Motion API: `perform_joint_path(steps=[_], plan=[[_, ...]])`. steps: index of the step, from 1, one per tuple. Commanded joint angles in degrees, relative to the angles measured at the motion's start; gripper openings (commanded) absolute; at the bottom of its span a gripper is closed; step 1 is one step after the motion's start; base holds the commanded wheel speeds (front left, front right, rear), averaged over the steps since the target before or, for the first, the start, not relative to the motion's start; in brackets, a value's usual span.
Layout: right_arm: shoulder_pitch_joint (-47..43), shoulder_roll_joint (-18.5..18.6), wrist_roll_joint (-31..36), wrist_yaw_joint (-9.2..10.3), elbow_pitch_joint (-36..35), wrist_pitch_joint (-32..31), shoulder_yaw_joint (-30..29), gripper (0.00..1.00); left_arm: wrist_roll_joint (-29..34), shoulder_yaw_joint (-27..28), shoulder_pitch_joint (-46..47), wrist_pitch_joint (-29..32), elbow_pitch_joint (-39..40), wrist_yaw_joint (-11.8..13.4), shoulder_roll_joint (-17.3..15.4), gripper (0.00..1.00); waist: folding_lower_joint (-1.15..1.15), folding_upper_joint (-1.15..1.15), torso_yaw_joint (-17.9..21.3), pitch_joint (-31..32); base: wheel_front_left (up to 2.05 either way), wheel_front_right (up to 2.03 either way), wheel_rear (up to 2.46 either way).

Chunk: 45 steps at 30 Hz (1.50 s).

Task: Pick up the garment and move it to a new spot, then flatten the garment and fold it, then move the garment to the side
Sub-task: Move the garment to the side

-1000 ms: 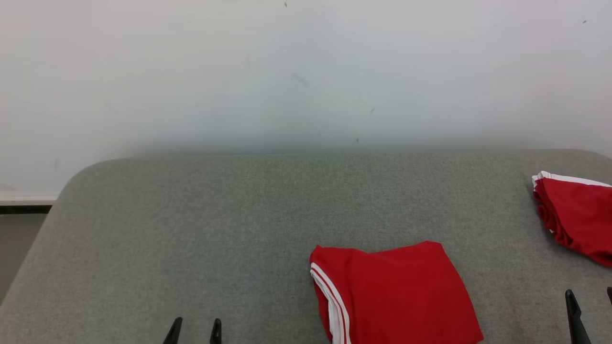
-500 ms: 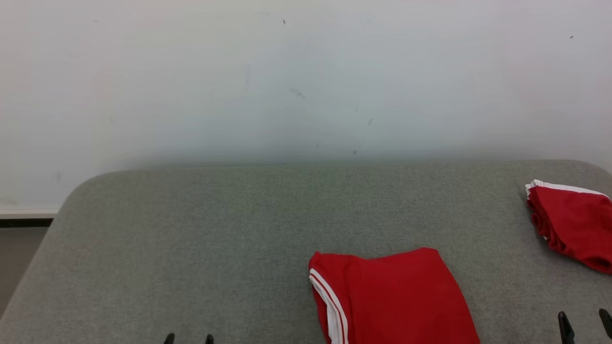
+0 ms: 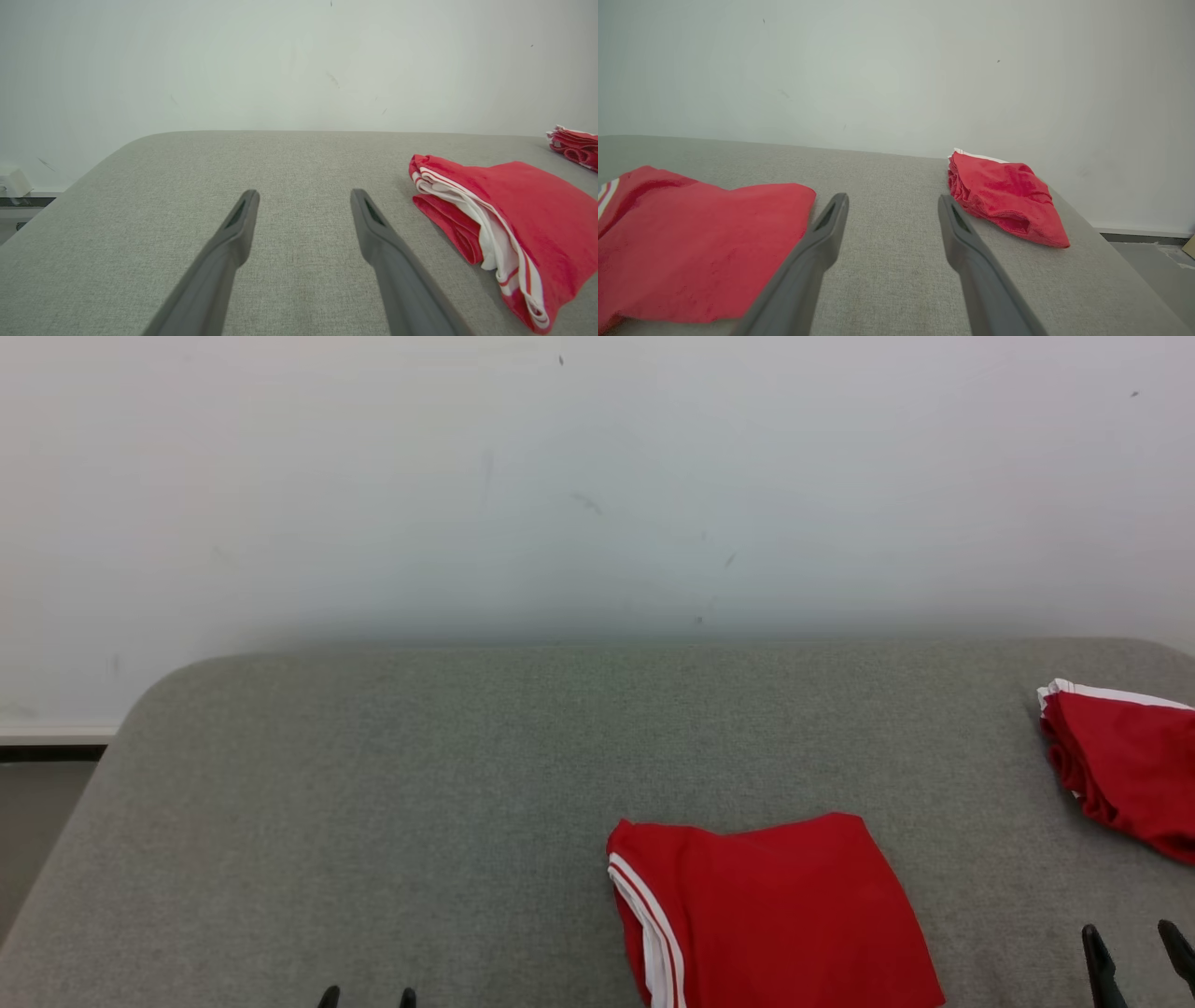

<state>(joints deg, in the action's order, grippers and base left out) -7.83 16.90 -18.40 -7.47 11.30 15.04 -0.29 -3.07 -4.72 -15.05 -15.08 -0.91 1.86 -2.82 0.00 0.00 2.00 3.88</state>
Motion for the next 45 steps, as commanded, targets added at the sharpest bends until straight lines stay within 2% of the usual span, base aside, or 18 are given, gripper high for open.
perform_joint_path(steps=[1,4,9,13,16,23,29,36,37,38,39,40,45], plan=[[1.78,0.97,-2.59,-0.01,0.69,0.13,0.76,1.00,0.41,-0.01,0.23,-0.08,0.18,-0.07,-0.19,1.00,0.00,0.00,-0.15,-0.37,0.00,0.00,0.00],[4.68,4.44,-8.90,-0.01,1.02,-4.08,5.51,1.00,0.95,-0.07,0.74,-0.08,0.00,-0.44,-0.19,1.00,0.00,0.00,-0.53,-1.14,0.00,0.00,0.00],[9.71,10.43,-21.05,-0.01,-0.37,-17.67,12.65,1.00,1.51,-0.22,1.60,-0.08,-0.34,-1.07,-0.18,1.00,0.00,0.00,-1.73,-2.82,0.00,0.00,0.00],[13.32,12.81,-30.88,-0.01,-0.05,-29.34,16.35,1.00,1.79,-0.60,2.12,-0.08,-0.59,-1.20,-0.18,1.00,0.00,0.00,-3.21,-4.04,0.00,0.00,0.00],[16.11,14.04,-34.88,-0.01,1.44,-34.87,17.98,1.00,1.67,-0.95,2.96,-0.08,-0.94,-1.47,-0.19,1.00,0.00,0.00,-4.65,-5.34,0.00,0.00,0.00],[21.53,13.93,-40.19,-0.01,7.93,-40.71,19.67,1.00,1.97,-2.23,4.51,-0.08,-1.83,-1.79,-0.19,1.00,0.00,0.00,-8.18,-7.56,0.00,0.00,0.00],[24.57,12.43,-44.63,-0.01,13.80,-43.82,19.58,1.00,2.09,-2.77,5.46,-0.08,-2.23,-1.86,-0.19,1.00,0.00,0.00,-10.32,-8.84,0.00,0.00,0.00],[26.55,10.38,-47.88,-0.01,15.21,-45.46,21.82,1.00,1.84,-2.97,6.05,-0.08,-2.27,-1.46,-0.18,1.00,0.00,0.00,-10.95,-9.28,0.00,0.00,0.00],[27.10,9.97,-48.23,-0.01,15.04,-45.39,22.85,0.96,1.66,-3.11,6.23,-0.08,-2.19,-1.40,-0.19,1.00,0.00,0.00,-10.90,-9.39,0.00,0.00,0.00],[27.53,9.71,-48.41,-0.01,14.68,-44.90,23.34,0.49,1.56,-3.21,6.37,-0.08,-2.17,-1.33,-0.19,1.00,0.00,0.00,-10.83,-9.45,0.00,0.00,0.00],[27.87,9.62,-48.49,-0.01,14.36,-44.38,23.72,0.20,1.45,-3.28,6.53,-0.08,-2.17,-1.30,-0.19,1.00,0.00,0.00,-10.74,-9.50,0.00,0.00,0.00],[27.98,9.55,-48.94,-0.01,14.22,-43.95,24.07,0.00,1.35,-3.34,6.62,-0.08,-2.18,-1.23,-0.19,1.00,0.00,0.00,-10.63,-9.49,0.00,0.00,0.00],[29.43,11.16,-49.26,-0.01,13.07,-41.21,25.76,0.00,0.81,-3.52,6.69,-0.08,-2.01,-0.88,-0.18,1.00,0.00,0.00,-9.55,-9.77,0.00,0.00,0.00]])
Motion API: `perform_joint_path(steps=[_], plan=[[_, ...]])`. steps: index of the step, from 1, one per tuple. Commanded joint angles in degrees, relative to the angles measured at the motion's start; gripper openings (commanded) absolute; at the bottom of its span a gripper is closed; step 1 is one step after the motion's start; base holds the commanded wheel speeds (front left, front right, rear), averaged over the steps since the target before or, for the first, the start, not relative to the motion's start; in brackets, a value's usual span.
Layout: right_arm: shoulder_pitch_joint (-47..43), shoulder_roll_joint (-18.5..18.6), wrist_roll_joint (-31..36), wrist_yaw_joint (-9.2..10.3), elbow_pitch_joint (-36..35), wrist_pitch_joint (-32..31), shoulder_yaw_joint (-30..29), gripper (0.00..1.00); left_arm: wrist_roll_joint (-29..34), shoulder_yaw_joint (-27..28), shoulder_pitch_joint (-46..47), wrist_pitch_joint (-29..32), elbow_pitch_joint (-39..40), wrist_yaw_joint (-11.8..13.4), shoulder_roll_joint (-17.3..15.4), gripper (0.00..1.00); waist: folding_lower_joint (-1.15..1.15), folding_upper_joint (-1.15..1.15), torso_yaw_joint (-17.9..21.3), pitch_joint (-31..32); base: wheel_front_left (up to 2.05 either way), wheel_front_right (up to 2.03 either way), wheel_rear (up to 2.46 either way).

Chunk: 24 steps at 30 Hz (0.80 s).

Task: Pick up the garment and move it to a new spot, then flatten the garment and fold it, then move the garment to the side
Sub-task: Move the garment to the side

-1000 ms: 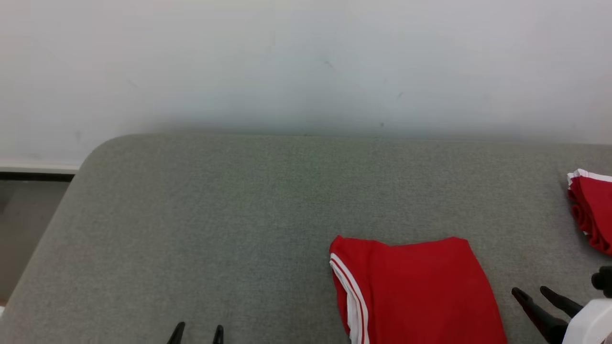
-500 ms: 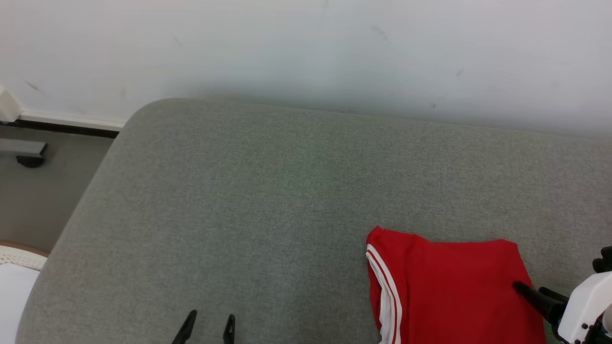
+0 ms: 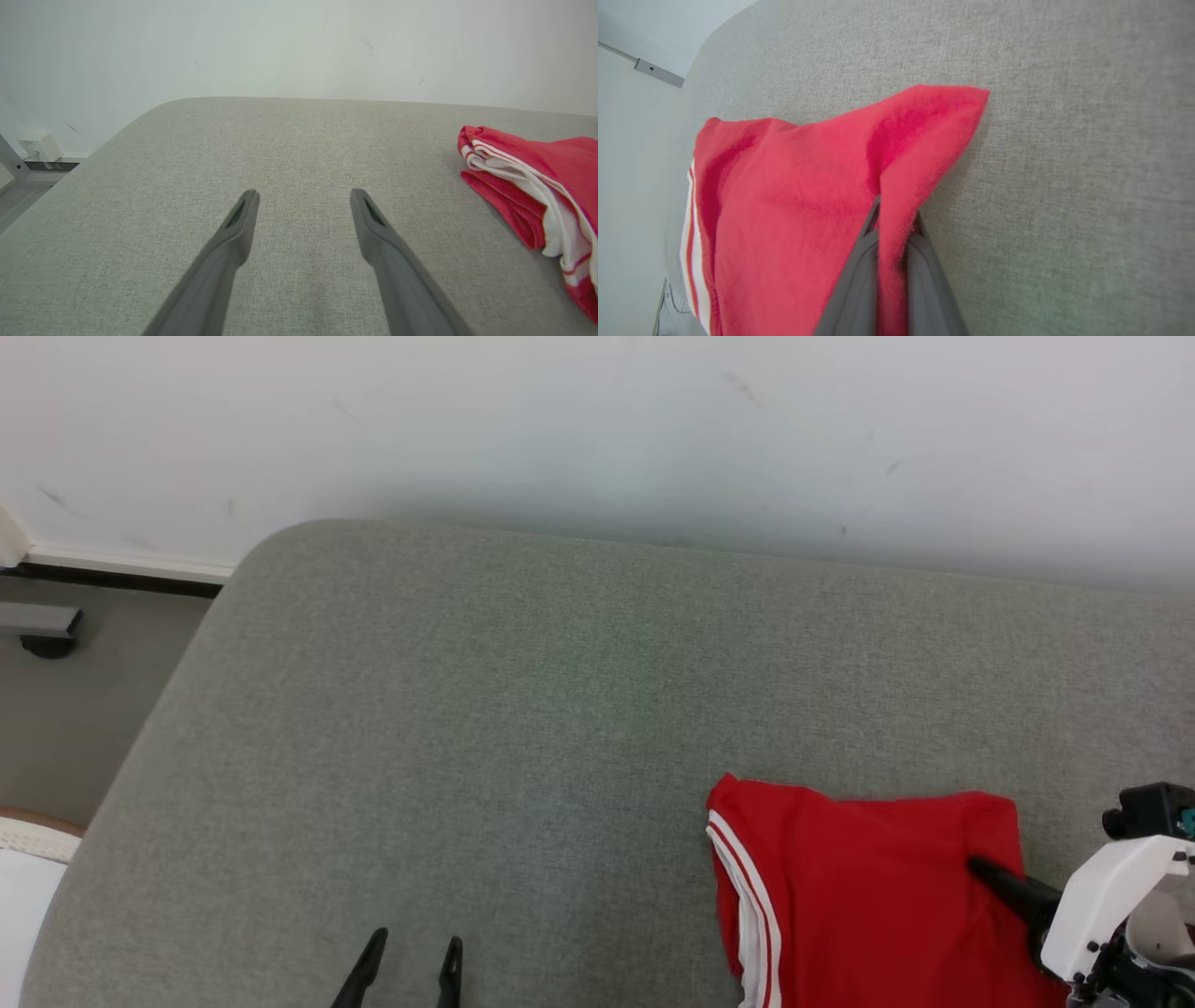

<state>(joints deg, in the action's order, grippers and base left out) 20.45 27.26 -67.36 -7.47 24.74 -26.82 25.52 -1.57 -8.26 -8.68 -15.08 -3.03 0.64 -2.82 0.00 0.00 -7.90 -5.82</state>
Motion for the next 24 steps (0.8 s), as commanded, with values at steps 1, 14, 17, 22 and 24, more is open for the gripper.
perform_joint_path(steps=[1,14,17,22,24], plan=[[1.36,1.22,-0.26,-0.01,-0.58,1.31,0.24,0.00,-0.81,0.09,0.25,-0.08,0.11,0.40,-0.19,1.00,0.00,0.00,0.72,-0.11,0.00,0.00,0.00],[11.15,7.92,6.29,-0.01,0.62,10.06,1.46,0.00,-1.38,-0.68,2.60,-0.04,0.95,0.54,-0.19,1.00,0.00,0.00,7.81,-3.01,0.00,0.00,0.00],[15.22,9.36,8.25,-0.01,2.15,11.67,0.82,0.00,-0.85,-1.07,3.91,-0.04,1.17,0.17,-0.19,1.00,0.00,0.00,9.38,-4.73,0.00,0.00,0.00],[21.10,10.82,9.99,-0.01,4.33,14.76,-0.93,0.00,0.11,-1.09,6.02,-0.04,1.14,-0.44,-0.20,1.00,0.00,0.00,10.81,-7.59,0.00,0.00,0.00],[23.05,11.74,10.19,-0.01,4.88,14.77,-1.65,0.00,0.20,-1.00,6.70,-0.04,1.05,-0.59,-0.23,1.00,0.00,0.00,11.06,-8.63,0.00,0.00,0.00]])
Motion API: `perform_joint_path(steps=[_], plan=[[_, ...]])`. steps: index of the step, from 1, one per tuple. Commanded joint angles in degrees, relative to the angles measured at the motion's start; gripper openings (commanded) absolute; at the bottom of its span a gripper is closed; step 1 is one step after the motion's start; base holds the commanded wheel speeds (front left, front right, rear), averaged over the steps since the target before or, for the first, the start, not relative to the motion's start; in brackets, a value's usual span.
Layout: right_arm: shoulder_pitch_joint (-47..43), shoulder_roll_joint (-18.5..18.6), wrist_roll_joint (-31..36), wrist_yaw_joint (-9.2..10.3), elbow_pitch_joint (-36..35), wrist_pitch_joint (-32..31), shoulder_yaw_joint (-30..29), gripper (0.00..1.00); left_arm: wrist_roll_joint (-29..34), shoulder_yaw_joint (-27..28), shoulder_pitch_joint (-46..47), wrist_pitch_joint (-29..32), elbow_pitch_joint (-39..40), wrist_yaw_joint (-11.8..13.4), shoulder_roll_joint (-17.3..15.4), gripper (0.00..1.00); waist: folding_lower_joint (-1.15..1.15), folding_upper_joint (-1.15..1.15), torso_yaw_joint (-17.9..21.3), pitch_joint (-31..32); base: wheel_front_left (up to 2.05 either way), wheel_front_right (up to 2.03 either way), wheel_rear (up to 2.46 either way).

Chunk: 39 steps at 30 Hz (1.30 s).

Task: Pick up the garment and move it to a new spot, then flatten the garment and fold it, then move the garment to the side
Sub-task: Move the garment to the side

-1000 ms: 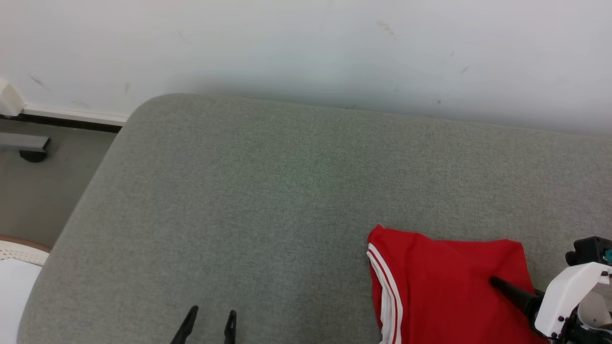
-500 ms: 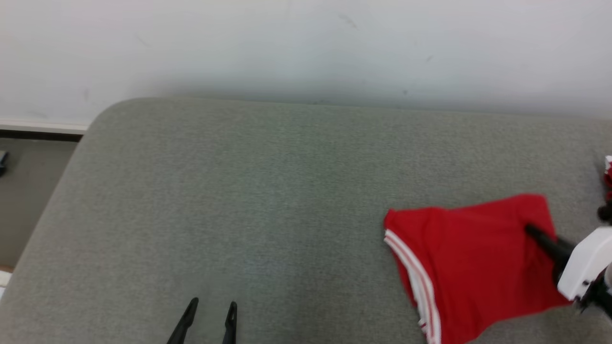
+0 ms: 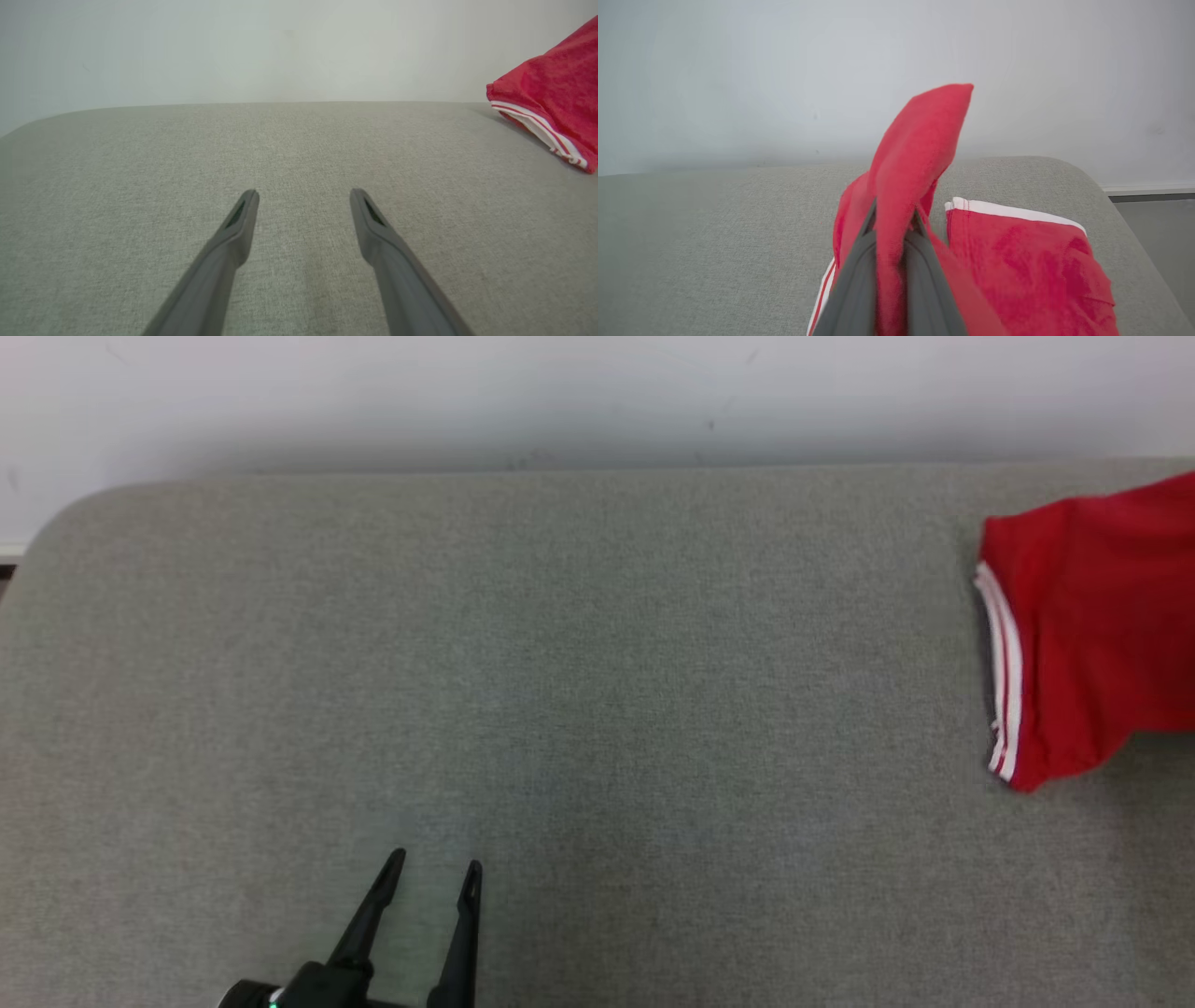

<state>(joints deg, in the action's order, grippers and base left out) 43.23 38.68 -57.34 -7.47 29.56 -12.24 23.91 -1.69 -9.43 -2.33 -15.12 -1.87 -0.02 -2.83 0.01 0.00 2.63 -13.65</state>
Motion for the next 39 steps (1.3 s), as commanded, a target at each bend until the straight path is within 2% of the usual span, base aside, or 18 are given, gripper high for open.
perform_joint_path(steps=[1,11,12,13,14,19,23,30,39], plan=[[0.94,0.96,0.46,-0.01,0.38,-0.24,-0.18,0.00,0.38,0.11,0.59,0.00,-0.24,-0.21,-0.24,1.00,-0.01,0.00,0.57,-1.19,0.00,0.00,0.00],[4.93,3.43,2.95,-0.01,8.53,-2.53,-5.92,0.00,1.03,0.67,1.12,0.00,0.05,-0.37,-0.51,1.00,-0.01,0.00,0.20,-2.79,0.00,0.00,0.00],[5.07,3.41,3.61,-0.01,10.00,-2.81,-6.61,0.04,1.05,0.71,1.13,0.00,0.11,-0.38,-0.54,1.00,-0.01,0.00,0.19,-2.88,0.00,0.00,0.00],[5.25,3.52,4.71,-0.01,11.40,-2.83,-7.08,0.34,1.10,0.78,1.13,0.00,0.13,-0.36,-0.57,1.00,-0.01,0.00,0.21,-2.94,0.00,0.00,0.00],[5.55,3.88,6.63,-0.01,13.13,-1.97,-7.67,1.00,1.13,0.83,1.14,0.00,0.17,-0.33,-0.60,1.00,-0.01,0.00,0.24,-3.02,0.00,0.00,0.00],[6.86,2.42,16.17,-0.01,19.78,4.24,-10.11,1.00,1.19,0.98,1.29,0.00,-0.22,-0.14,-0.60,1.00,-0.01,0.00,0.66,-3.02,0.00,0.00,0.00],[5.44,0.92,21.72,-0.01,20.27,9.90,-11.03,1.00,0.83,1.00,0.81,0.00,-0.33,0.05,-0.54,1.00,-0.01,0.00,1.09,-1.78,0.00,0.00,0.00],[-2.23,-1.49,27.03,-0.01,13.34,18.77,-12.49,1.00,-0.53,1.71,-1.32,0.00,0.99,1.03,-0.41,1.00,-0.01,0.00,1.90,3.20,0.00,0.00,0.00],[-17.88,-10.30,36.31,-0.01,-0.10,25.06,-15.06,1.00,-2.09,3.66,-6.26,0.00,2.24,2.69,-0.26,1.00,-0.01,0.00,5.30,12.19,0.00,0.00,0.00]])
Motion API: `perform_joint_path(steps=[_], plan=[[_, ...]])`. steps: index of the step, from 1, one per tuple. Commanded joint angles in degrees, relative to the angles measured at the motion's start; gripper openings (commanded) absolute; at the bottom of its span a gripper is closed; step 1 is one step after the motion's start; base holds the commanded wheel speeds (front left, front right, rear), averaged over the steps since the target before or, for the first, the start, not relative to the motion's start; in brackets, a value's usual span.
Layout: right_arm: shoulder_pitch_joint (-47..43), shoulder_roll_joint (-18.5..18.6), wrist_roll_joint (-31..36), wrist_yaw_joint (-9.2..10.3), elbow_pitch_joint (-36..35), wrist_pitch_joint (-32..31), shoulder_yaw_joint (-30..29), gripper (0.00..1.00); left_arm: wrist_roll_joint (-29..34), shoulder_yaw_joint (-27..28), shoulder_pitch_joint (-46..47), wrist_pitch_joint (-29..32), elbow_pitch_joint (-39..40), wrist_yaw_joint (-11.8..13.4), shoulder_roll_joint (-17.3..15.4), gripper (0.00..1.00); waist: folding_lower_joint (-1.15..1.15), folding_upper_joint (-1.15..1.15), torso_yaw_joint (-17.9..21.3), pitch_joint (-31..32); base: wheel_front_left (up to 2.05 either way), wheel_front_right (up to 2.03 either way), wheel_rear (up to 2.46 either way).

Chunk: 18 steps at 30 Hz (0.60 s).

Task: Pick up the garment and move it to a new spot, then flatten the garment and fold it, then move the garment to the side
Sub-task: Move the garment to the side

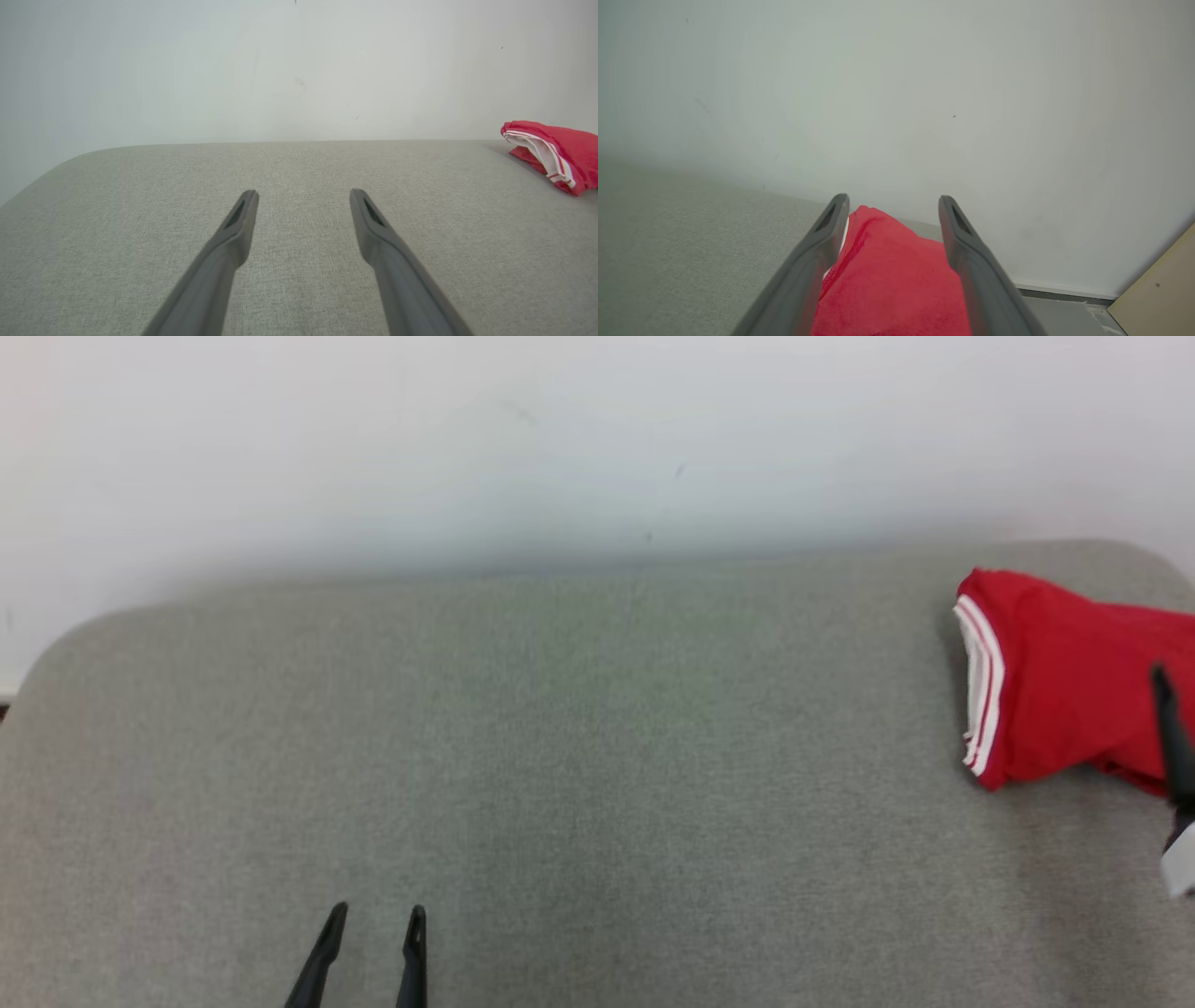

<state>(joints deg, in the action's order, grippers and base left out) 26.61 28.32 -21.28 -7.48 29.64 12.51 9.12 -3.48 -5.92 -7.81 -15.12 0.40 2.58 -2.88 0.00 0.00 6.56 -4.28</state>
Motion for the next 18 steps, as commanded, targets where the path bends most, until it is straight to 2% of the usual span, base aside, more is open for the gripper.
perform_joint_path(steps=[1,11,18], plan=[[-3.56,-0.91,1.29,0.01,-1.84,0.72,-1.01,1.00,-0.37,0.15,-1.36,0.00,-0.14,0.34,-0.19,1.00,0.00,0.00,1.42,3.58,0.00,0.00,0.00],[-25.26,-12.69,9.55,0.01,-17.11,2.61,-8.43,1.00,-1.71,1.06,-4.07,0.00,-1.86,3.90,-0.14,1.00,0.00,0.00,0.06,6.75,0.00,0.00,0.00],[-33.41,-18.51,12.23,0.01,-23.19,2.64,-10.22,1.00,-3.11,1.53,-4.53,0.00,-3.81,3.92,-0.14,1.00,0.00,0.00,-2.65,7.42,0.00,0.00,0.00]])
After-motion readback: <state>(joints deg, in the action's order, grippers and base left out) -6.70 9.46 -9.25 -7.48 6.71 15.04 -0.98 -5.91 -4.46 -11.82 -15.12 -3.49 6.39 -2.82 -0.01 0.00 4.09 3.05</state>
